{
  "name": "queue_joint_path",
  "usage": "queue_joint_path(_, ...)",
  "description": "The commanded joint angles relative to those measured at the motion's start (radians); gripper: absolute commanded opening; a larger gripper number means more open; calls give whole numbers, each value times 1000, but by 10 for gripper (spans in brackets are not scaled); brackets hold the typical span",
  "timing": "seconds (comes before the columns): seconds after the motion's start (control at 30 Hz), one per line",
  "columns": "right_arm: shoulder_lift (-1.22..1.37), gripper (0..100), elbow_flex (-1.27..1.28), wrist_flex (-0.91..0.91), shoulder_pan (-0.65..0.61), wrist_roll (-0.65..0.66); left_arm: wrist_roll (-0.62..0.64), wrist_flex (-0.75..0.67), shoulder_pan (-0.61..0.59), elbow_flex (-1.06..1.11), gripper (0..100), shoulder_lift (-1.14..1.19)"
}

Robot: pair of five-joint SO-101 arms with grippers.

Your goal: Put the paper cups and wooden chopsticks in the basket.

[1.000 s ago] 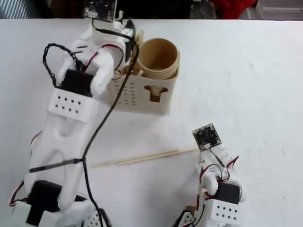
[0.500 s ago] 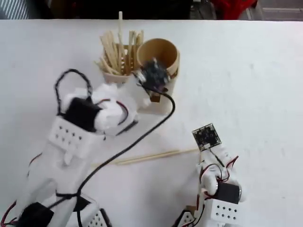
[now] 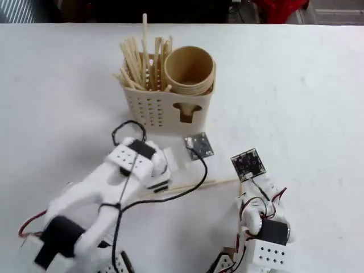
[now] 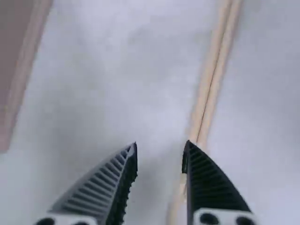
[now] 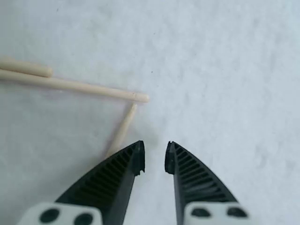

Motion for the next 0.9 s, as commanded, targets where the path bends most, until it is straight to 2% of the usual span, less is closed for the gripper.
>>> queue_joint_path(0.0, -7, 85, -3, -2, -1, 8, -11, -18, -18, -167, 169, 209)
queue_joint_path(0.33, -7, 84, -3, -2, -1, 8, -3, 163, -19, -414, 168, 412)
queue_joint_path(0.47, -7, 84, -3, -2, -1, 8, 25, 149, -62, -430, 142, 335)
queue_joint_path(0.53, -7, 84, -3, -2, -1, 8, 23, 173, -56, -394, 151, 251)
queue_joint_path(0.67, -7, 84, -3, -2, -1, 8, -12, 229, 33, -235, 163, 85)
queue_joint_path(0.77, -7, 84, -3, -2, -1, 8, -8, 140, 70, -104, 165, 16)
queue_joint_path(0.87, -7, 84, -3, -2, -1, 8, -8, 46, 42, -61, 165, 15)
